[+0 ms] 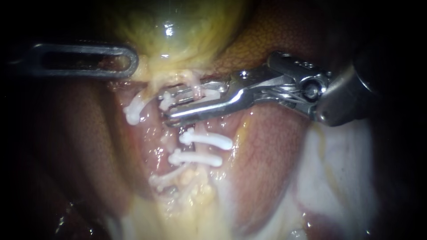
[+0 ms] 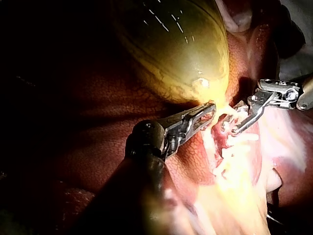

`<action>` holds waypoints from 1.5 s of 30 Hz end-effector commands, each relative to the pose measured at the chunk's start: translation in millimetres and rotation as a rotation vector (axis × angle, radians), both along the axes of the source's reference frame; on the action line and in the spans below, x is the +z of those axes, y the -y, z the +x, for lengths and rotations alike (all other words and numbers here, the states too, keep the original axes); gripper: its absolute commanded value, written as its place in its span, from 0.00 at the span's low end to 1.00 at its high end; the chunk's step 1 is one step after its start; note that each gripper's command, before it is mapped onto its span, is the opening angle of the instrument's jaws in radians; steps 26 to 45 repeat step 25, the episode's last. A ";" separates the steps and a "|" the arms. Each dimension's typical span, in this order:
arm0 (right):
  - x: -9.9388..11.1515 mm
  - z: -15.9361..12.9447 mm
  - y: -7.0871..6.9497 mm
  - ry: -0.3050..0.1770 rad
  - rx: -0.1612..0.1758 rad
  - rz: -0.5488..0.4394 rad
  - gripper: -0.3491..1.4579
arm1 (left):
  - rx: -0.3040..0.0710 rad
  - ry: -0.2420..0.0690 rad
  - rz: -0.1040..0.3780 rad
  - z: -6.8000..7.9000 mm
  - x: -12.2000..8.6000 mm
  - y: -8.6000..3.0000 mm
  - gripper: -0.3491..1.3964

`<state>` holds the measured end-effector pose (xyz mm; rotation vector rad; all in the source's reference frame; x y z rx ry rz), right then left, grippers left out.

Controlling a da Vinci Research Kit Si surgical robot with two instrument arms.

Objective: Clipping third clip right tube

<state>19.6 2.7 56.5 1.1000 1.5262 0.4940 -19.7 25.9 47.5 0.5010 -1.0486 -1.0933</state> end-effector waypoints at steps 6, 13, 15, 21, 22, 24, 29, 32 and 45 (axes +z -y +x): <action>0.0 -0.1 0.1 -0.004 -0.002 -0.005 0.00 | 0.000 0.000 0.000 0.0 0.0 0.0 0.00; 0.5 0.0 0.3 0.001 -0.003 0.002 0.00 | 0.000 0.000 0.000 0.0 0.0 0.0 0.00; 0.6 0.0 0.5 0.000 -0.004 0.001 0.00 | 0.000 0.000 0.000 0.0 0.0 0.0 0.00; 0.8 0.0 0.4 0.001 -0.003 0.001 0.00 | 0.000 0.000 0.000 0.0 0.0 0.0 0.00; 0.8 0.0 0.4 0.001 -0.003 0.001 0.00 | 0.000 0.000 0.000 0.0 0.0 0.0 0.00; 0.8 0.0 0.4 0.001 -0.003 0.001 0.00 | 0.000 0.000 0.000 0.0 0.0 0.0 0.00; 0.8 0.0 0.4 0.001 -0.003 0.001 0.00 | 0.000 0.000 0.000 0.0 0.0 0.0 0.00; 0.8 0.0 0.4 0.001 -0.003 0.001 0.00 | 0.000 0.000 0.000 0.0 0.0 0.0 0.00; 0.8 0.0 0.4 0.001 -0.003 0.001 0.00 | 0.000 0.000 0.000 0.0 0.0 0.0 0.00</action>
